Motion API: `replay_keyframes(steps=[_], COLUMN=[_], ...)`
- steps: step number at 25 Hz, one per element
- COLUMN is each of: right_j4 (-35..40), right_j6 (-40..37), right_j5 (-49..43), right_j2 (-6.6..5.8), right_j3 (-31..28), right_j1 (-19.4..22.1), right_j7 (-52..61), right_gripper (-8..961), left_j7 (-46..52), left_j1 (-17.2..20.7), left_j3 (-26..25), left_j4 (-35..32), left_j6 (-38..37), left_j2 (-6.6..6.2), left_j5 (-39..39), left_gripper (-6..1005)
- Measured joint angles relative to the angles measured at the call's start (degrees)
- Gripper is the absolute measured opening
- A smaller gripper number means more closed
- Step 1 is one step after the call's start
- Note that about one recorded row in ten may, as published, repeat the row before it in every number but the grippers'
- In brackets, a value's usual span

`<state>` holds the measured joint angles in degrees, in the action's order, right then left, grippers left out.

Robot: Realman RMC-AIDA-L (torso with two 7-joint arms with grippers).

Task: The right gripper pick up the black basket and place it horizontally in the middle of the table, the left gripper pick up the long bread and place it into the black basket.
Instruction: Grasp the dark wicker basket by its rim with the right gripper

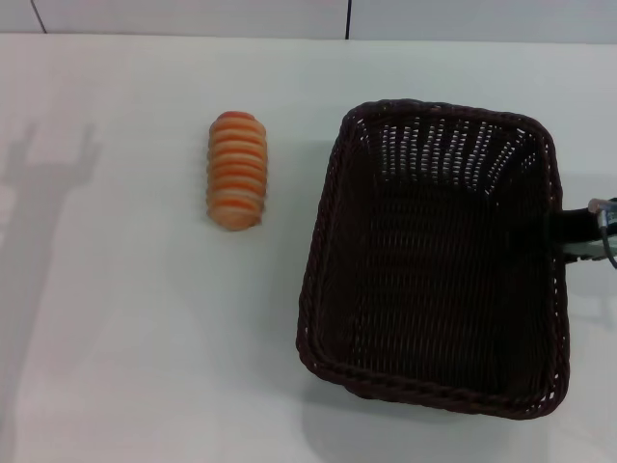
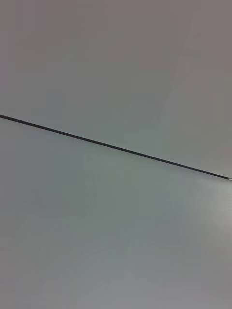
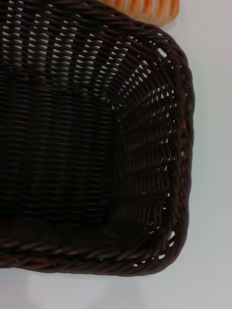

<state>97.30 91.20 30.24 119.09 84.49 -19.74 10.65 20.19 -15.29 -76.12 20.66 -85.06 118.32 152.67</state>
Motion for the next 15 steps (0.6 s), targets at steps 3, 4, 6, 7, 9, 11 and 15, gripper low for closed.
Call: replay_keyframes(steps=[3,4,6,7,9,11,15], right_j4=[-1.1,-1.6,-2.4,-2.5,-2.7,-2.8,-2.9], right_j6=[-0.7,-1.0,-1.3,-1.5,-2.0,-2.4,-2.7], right_j5=[0.0,0.0,-0.1,-0.2,-0.3,-0.3,-0.3], right_j2=[0.01,0.01,0.01,0.01,0.01,-0.01,-0.02], right_j3=[0.9,1.3,2.0,2.2,2.5,2.5,2.6], right_j1=[-0.2,-0.3,-0.6,-0.6,-0.6,-0.5,-0.4], right_j7=[-0.2,-0.2,-0.3,-0.3,-0.3,-0.4,-1.0], right_gripper=[710,710,710,710,692,657,543], left_j7=[0.0,0.0,0.0,0.0,0.0,0.0,0.0], left_j1=[0.0,0.0,0.0,0.0,0.1,0.2,0.3], left_j3=[0.0,0.0,0.0,0.0,0.0,0.0,0.0], left_j4=[0.0,0.0,0.0,0.0,0.0,0.0,0.0], left_j6=[-0.1,-0.1,-0.1,-0.1,-0.2,-0.3,-0.5], left_j2=[0.0,-0.01,-0.02,-0.02,-0.02,-0.02,-0.02], left_j5=[0.0,0.0,0.0,0.0,0.0,0.0,0.0], left_gripper=[810,810,810,810,810,810,810])
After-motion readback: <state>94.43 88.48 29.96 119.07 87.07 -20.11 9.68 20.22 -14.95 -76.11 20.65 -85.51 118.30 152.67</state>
